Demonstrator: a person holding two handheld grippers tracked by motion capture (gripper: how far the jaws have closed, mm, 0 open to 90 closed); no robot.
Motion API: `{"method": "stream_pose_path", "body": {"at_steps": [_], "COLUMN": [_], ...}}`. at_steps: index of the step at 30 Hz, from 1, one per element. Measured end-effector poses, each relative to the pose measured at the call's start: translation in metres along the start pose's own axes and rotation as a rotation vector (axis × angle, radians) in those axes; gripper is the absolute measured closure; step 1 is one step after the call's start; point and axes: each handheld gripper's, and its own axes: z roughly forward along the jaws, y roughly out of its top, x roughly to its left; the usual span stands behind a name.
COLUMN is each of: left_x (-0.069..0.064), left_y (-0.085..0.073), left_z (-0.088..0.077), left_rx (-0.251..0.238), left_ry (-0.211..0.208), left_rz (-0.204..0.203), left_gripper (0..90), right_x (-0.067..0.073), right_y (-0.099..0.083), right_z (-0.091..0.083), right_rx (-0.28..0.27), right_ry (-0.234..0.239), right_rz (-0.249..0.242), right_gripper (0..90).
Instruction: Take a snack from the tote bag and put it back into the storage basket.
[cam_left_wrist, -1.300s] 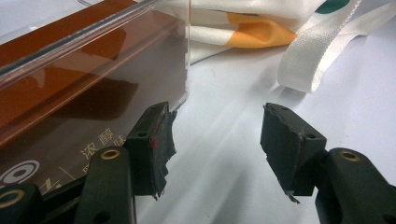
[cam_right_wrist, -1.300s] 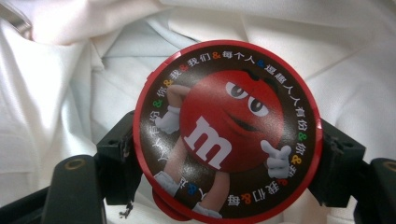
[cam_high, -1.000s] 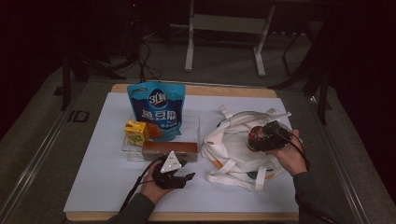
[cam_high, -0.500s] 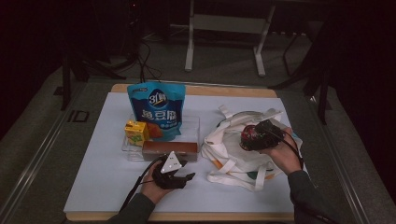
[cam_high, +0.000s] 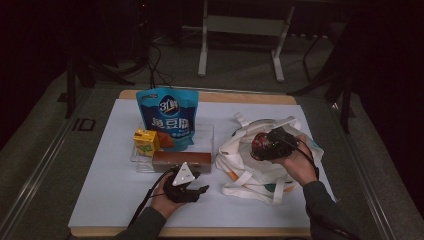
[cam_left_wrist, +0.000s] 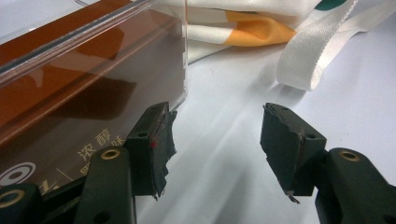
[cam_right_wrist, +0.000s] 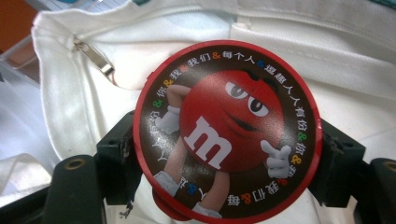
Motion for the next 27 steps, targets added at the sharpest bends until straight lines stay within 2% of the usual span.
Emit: {"method": "stream_pose_path", "body": {"at_steps": [27], "left_x": [0.000], "left_y": [0.000], "left_z": [0.000], "left_rx": [0.001], "left_ry": [-0.001], "left_rz": [0.004], "left_gripper": [43.3], "right_x": [0.020], "right_y": [0.022], "right_z": [-0.006], "right_rx": [-0.020], "right_ry": [0.044], "right_rz": [-0.054], "right_gripper": [25.4]}}
